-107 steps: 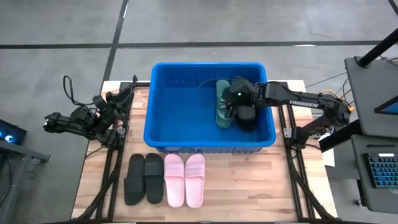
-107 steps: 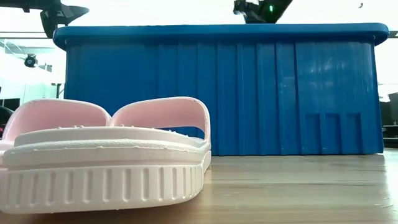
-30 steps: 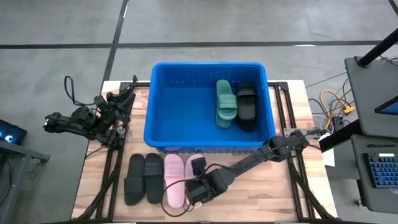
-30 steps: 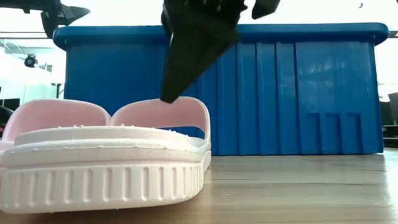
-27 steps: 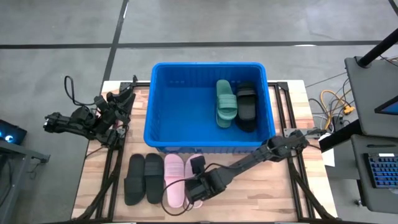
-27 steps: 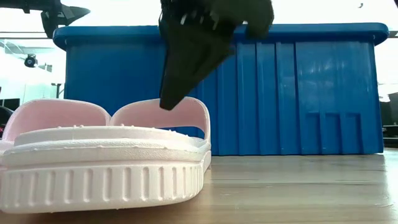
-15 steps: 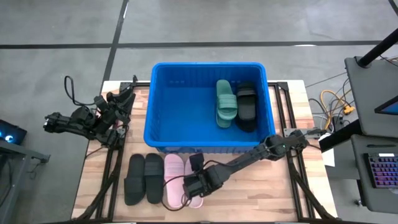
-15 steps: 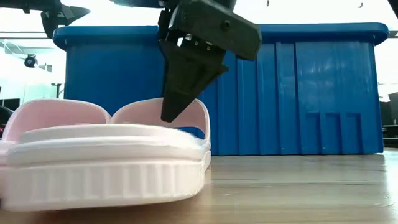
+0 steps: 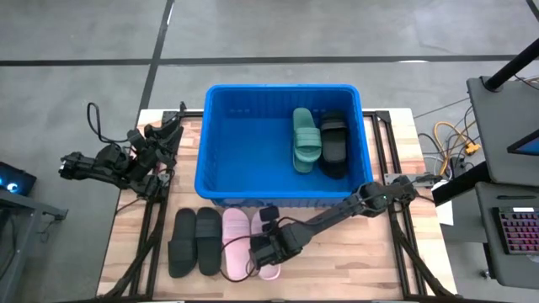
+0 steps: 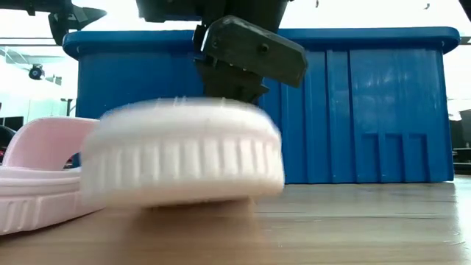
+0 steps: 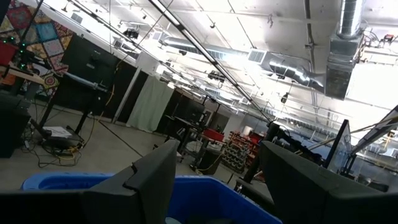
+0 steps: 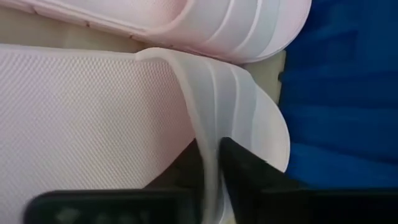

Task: Pick and place slides into bin
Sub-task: Put the pink slide into the bin

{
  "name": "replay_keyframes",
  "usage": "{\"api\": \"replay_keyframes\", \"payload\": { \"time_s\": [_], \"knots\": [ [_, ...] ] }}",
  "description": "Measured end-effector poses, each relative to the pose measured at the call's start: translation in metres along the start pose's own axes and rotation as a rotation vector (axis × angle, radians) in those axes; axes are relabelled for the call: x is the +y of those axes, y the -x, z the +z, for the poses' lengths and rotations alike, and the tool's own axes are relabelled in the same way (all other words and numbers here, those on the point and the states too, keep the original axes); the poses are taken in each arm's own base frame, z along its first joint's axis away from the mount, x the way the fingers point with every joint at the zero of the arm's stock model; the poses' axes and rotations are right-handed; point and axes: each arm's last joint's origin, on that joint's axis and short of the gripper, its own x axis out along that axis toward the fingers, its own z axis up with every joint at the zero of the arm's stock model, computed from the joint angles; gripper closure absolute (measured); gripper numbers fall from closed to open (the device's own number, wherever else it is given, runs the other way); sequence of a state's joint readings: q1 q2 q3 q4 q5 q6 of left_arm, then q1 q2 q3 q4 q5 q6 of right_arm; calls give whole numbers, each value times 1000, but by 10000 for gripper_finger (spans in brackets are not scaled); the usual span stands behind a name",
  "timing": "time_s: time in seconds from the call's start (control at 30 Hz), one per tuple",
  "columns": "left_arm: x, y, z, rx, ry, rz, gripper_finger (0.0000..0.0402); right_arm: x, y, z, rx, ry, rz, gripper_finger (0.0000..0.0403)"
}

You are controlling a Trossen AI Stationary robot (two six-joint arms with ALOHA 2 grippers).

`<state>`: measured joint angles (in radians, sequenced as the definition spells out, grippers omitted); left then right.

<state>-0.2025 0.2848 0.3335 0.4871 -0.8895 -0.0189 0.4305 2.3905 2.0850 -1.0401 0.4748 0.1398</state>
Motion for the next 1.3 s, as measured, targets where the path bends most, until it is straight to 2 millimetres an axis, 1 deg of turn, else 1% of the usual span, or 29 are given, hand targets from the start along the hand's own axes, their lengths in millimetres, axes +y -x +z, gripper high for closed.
{"api": "replay_keyframes", "payload": {
  "time_s": [0.07, 0.23, 0.37, 0.43, 0.63, 0.7, 0.83, 0.97, 1.07, 1.17, 1.3],
  "knots": [
    [0, 0, 0, 0, 1, 0, 185, -1, 2, 0, 0, -4, 3, 386],
    [0, 0, 0, 0, 0, 0, 185, -6, 11, 0, 7, -32, 2, 390],
    [0, 0, 0, 0, 0, 0, 185, -17, 30, 2, -12, -62, 6, 391],
    [0, 0, 0, 0, 0, 0, 185, -23, 44, 4, -38, -75, 10, 391],
    [0, 0, 0, -1, 1, 0, 185, -49, 95, 7, -155, -132, 33, 392],
    [0, 0, 0, -1, 1, 0, 185, -59, 114, 6, -200, -144, 43, 392],
    [0, 0, 0, -1, 1, 0, 185, -84, 161, 0, -320, -201, 61, 392],
    [0, 0, 0, -1, 1, 0, 185, -111, 208, -12, -465, -281, 54, 392],
    [0, 0, 0, -2, 3, 0, 185, -131, 238, -25, -546, -329, -15, 392],
    [0, 0, 0, -2, 3, 0, 185, -151, 261, -39, -604, -380, -81, 392],
    [0, 0, 0, -3, 4, 0, 185, -178, 282, -57, -642, -418, -173, 392]
  ]
}}
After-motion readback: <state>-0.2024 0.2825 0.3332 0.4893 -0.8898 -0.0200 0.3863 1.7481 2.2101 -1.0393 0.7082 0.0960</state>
